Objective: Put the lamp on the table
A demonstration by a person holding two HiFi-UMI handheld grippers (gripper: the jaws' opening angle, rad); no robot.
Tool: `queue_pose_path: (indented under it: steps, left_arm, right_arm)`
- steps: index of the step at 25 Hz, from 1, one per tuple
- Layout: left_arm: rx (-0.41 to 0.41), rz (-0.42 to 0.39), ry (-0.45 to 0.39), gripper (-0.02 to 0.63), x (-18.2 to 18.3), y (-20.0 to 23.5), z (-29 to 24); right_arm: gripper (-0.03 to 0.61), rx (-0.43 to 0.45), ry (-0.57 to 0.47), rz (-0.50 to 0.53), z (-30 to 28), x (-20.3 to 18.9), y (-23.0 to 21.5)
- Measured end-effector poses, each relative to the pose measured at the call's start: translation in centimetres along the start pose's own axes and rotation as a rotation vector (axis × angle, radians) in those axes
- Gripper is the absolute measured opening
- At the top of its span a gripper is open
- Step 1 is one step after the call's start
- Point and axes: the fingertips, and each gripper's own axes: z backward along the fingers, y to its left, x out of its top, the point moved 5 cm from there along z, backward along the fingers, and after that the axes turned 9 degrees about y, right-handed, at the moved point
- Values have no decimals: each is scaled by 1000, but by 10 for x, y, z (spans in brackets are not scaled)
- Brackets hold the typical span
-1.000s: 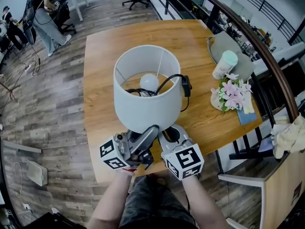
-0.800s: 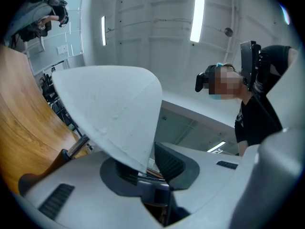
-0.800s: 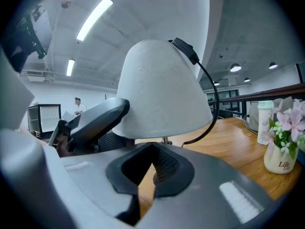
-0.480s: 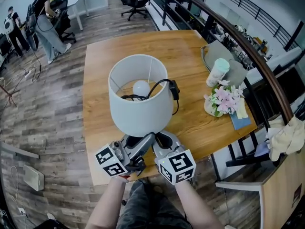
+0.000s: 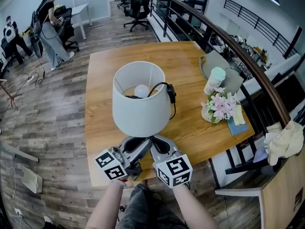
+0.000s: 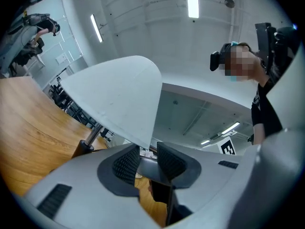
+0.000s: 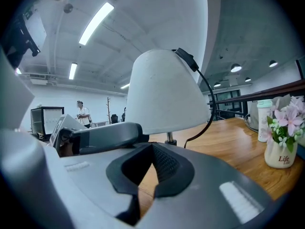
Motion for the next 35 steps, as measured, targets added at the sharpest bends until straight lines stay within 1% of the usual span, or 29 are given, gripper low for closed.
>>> queue_pose_path:
  steps: [7,11,13,17,18,19,22,25,30,35]
  left_arm:
    - [36,-4,36,91,-10,0,5]
    - [93,-18,45,89,-17,-2,16]
    - [113,-33,42,64,-17,-4,24]
    - [151,-86,42,29,-9,-10,36]
    - [159,-101,47,6,-8,-12,38]
    - [167,-115,53,-3,-8,-15,39]
    - [203,-159,74,-3,-3,-25,48]
    - [262,-211,89,-3,0,-34,52]
    - [337,-247,90,-3,4,-48,58]
    - [393,-323,120,-3,12,-64,62]
  right_arm:
    - [7,-9,25,-9,1,-12,3]
    - [7,-10,34,-19,5,-20,8]
    - [7,-4,26,-25,9,-21,11]
    - [6,23,5,-2,15,-17,22]
    - [6,25,-2,6,19,-16,25]
    - [6,26,-7,13,22,-14,28]
    - [6,33,-22,30,28,-9,39]
    - [6,44,-39,43,34,-3,45]
    - [6,47,-59,80,47,7,53]
    - [6,41,-81,92,60,17,59]
